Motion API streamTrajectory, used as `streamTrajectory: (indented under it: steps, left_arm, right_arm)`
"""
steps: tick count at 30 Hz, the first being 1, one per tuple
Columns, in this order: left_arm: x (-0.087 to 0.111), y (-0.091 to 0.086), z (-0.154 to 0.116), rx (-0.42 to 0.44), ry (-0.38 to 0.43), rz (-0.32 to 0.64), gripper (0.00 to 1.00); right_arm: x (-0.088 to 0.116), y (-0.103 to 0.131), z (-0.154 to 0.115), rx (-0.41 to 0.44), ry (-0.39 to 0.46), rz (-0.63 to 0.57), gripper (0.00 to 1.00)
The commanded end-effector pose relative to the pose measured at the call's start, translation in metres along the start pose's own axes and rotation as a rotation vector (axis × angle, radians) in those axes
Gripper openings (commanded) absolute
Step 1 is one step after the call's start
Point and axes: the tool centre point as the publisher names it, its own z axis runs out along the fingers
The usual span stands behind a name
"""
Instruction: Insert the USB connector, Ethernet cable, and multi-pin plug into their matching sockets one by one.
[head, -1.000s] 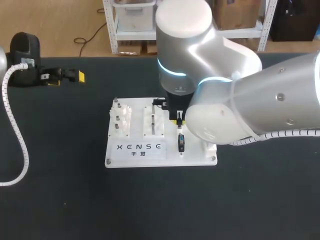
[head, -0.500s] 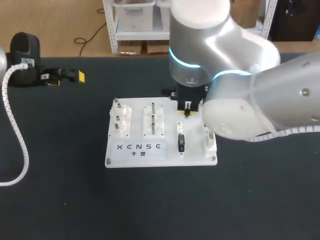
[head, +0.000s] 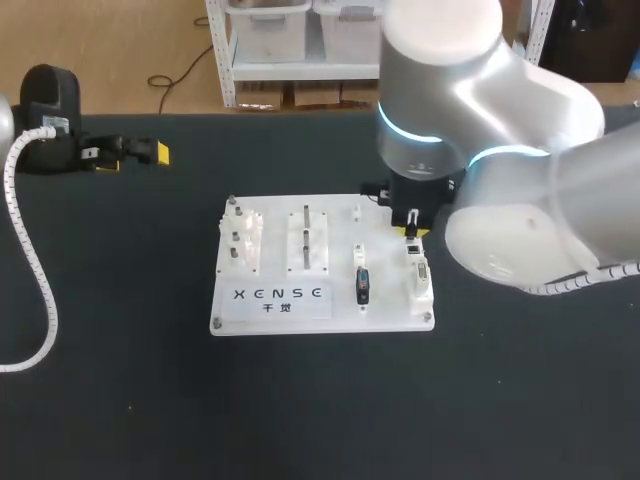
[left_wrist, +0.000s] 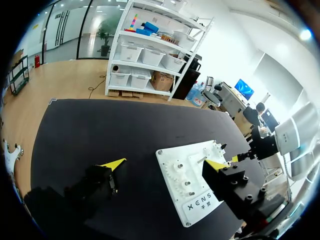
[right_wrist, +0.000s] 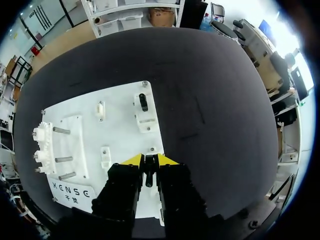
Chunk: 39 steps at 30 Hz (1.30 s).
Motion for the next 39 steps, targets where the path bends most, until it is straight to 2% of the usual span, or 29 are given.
streamTrajectory:
  steps: [1,39]
  left_arm:
    - [0.000,0.000,0.000,0.000,0.000,0.000,1.00]
    - [0.000,0.000,0.000,0.000,0.000,0.000,1.00]
  right_arm:
    - [0.001,-0.003,0.000,0.000,-0.008,0.002,0.00]
    - [0.007,-0.005,0.022,0.040,0.013,-0.031,0.00]
